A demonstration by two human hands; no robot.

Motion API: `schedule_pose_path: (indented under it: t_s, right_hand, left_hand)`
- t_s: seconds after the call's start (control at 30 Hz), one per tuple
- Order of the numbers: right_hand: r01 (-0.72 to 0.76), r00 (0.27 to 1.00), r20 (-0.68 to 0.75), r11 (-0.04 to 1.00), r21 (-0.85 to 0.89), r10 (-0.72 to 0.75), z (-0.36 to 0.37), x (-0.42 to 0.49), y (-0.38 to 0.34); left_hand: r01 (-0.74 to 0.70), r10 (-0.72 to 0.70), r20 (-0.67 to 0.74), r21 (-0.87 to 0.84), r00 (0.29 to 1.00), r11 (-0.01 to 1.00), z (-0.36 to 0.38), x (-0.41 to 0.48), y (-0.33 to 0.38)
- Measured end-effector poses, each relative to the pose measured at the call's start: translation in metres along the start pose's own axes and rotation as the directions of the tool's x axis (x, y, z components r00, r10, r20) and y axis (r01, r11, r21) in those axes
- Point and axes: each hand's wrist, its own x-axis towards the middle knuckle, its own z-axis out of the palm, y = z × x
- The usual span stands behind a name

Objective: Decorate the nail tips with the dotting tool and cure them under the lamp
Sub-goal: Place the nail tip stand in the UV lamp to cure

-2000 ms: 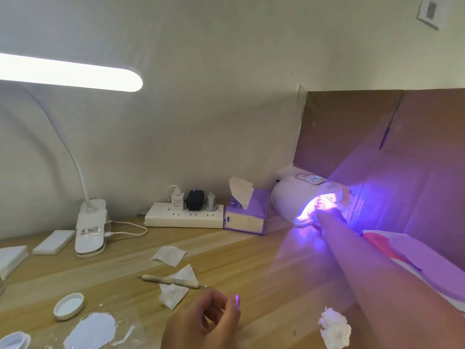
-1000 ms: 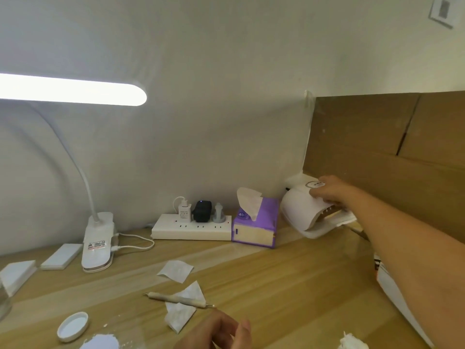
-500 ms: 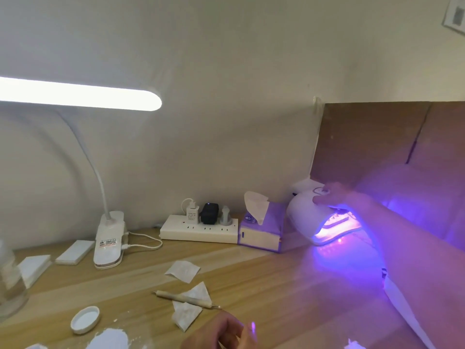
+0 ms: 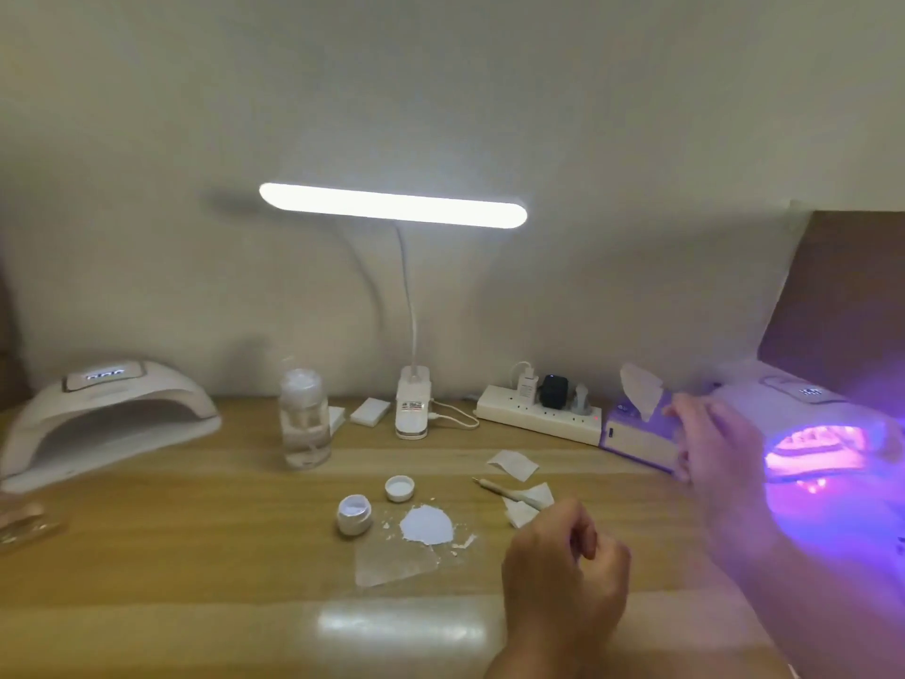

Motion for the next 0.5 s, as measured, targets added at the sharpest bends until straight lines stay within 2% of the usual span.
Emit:
schedule_pose_path:
  t_s: [0.07,0.13,0.17,0.27,0.37,0.47,0.5]
  right_hand:
    - [0.026,0.989,0.151,0.97,-0.242,0.011,0.022,-0.03,0.017]
    - [0.061,0.957,0.278,0.873,-0.483,0.087,0.038,-0.052,0.037]
    - [0.064,0.948,0.294,0.828,-0.557,0.124,0.043,-0.059,0.045]
    - [0.114,0.952,0.289,0.757,-0.643,0.103,0.045,-0.061,0.056]
    - [0.172,0.92,0.367,0.698,-0.695,0.139,0.043,-0.057,0.054]
    - [0.296,0.887,0.44,0.562,-0.773,0.139,0.044,-0.057,0.054]
    - [0.291,0.889,0.438,0.57,-0.768,0.136,0.044,-0.058,0.054]
  left_hand:
    - [-0.029,0.03,-0.057,0.017,0.998,0.999,-0.005,-0.002,0.004]
    - [-0.027,0.03,-0.108,0.033,0.994,0.999,-0.01,-0.003,0.004]
    - [-0.024,0.029,-0.136,0.04,0.99,0.999,-0.013,-0.002,0.001]
    - [0.004,0.0,-0.184,0.021,0.983,1.0,-0.021,0.001,-0.004]
    - [0.037,-0.035,-0.199,0.009,0.979,0.999,-0.021,0.001,-0.004]
    - [0.053,-0.057,-0.21,-0.025,0.976,0.998,-0.023,0.004,0.001]
    - [0.06,-0.068,-0.225,-0.042,0.972,0.997,-0.025,0.007,0.003]
